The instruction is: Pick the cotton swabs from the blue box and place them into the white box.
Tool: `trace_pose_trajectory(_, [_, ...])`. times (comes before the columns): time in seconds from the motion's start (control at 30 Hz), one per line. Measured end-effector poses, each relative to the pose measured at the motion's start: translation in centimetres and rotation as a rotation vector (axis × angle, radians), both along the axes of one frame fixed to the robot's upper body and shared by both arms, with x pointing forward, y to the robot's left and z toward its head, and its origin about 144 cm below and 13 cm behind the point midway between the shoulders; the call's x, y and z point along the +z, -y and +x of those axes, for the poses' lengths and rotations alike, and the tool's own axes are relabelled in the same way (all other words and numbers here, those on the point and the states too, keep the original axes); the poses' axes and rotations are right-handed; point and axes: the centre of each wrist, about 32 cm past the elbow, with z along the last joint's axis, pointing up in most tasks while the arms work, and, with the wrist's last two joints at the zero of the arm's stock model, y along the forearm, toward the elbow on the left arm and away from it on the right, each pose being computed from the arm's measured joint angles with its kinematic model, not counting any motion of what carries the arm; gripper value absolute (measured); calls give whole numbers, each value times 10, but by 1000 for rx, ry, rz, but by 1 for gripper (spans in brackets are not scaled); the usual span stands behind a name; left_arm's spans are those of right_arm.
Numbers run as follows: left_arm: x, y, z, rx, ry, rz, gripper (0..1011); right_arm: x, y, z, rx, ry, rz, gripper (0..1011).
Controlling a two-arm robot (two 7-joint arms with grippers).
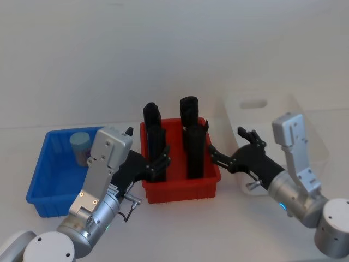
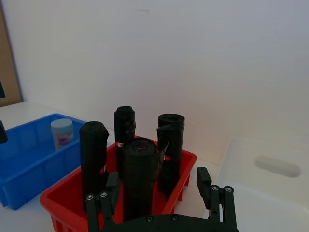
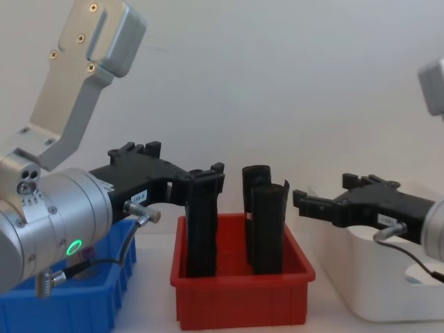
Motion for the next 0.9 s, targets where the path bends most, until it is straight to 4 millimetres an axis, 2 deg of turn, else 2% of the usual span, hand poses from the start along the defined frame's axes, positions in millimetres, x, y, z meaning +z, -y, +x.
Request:
trace_pose_trajectory(0.3, [0, 0, 0, 0, 0, 0, 999, -5, -11, 30, 45, -10, -11, 1001])
trace_pose_trajectory(0.9, [0, 0, 0, 0, 0, 0, 1000, -17, -28, 71, 116, -44, -21, 1002])
